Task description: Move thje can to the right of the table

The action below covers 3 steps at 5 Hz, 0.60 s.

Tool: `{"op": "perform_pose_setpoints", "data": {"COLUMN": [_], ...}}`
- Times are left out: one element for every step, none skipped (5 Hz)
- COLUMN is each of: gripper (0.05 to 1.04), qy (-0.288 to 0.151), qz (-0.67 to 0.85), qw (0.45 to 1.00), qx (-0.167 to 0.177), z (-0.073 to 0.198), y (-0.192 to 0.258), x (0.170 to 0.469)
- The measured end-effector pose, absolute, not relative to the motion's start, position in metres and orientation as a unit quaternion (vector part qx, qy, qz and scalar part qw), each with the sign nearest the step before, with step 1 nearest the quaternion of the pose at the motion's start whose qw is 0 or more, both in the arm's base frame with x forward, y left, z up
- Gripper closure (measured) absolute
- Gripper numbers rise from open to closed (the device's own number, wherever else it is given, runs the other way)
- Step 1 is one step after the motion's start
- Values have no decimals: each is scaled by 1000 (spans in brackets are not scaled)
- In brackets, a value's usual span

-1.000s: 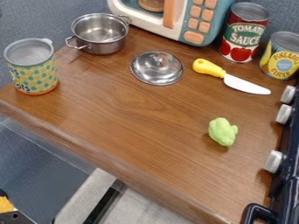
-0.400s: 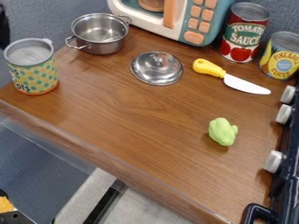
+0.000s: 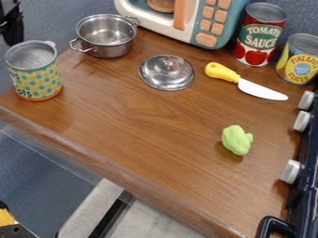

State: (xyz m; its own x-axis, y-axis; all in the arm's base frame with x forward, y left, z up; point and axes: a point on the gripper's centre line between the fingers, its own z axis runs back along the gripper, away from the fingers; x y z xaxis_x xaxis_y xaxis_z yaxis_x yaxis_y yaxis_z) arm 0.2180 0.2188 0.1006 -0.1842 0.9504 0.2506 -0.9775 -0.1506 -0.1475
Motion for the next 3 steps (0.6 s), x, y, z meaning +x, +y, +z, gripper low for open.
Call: {"op": "perform_pose_setpoints", "data": {"gripper": [82,82,82], "qy": [-143,-135,-125], "qz": [756,750,742], "qw": [637,646,657], "qx": [46,53,57], "z": [104,97,90], "y": [213,202,189], "x": [218,219,222]}}
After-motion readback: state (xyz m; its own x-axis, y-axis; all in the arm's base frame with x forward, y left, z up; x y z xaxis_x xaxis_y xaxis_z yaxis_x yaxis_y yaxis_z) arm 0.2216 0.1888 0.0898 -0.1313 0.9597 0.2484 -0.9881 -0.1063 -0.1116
